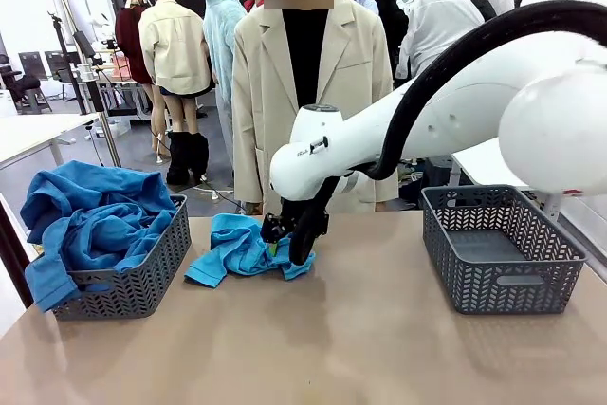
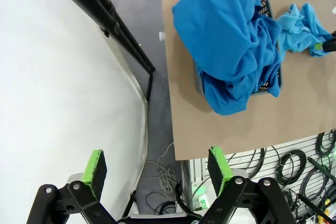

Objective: Sort the tops and bottoms.
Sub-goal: Lift clothes from the center of the table with your right hand, then sort the clothes according to human instructions.

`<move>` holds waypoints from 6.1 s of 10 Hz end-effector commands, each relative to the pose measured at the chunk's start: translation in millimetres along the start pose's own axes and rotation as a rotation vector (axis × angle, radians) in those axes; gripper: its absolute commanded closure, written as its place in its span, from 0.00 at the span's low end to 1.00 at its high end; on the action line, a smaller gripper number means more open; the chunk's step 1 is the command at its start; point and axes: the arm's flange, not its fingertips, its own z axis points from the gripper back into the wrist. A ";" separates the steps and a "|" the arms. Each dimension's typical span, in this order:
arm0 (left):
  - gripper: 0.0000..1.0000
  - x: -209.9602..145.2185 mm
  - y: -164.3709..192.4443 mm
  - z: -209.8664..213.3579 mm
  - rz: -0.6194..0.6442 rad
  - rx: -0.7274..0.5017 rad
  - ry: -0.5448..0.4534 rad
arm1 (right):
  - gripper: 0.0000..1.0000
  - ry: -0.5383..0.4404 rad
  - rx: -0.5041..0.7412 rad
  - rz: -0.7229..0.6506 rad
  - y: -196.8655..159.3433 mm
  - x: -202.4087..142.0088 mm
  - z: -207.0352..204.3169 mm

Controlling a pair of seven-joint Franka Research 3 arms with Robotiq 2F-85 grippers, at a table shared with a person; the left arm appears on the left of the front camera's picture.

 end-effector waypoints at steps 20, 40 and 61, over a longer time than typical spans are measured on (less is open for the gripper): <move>0.00 1.3 0.7 1.5 0.000 0.008 0.001 | 1.00 -0.256 -0.176 0.119 113.3 25.9 336.8; 0.00 1.3 0.7 1.5 0.000 0.008 0.001 | 1.00 -0.282 -0.141 0.107 124.7 2.7 419.6; 0.00 1.3 0.7 1.5 0.000 0.008 0.001 | 1.00 -0.536 0.782 -0.303 350.2 121.6 236.8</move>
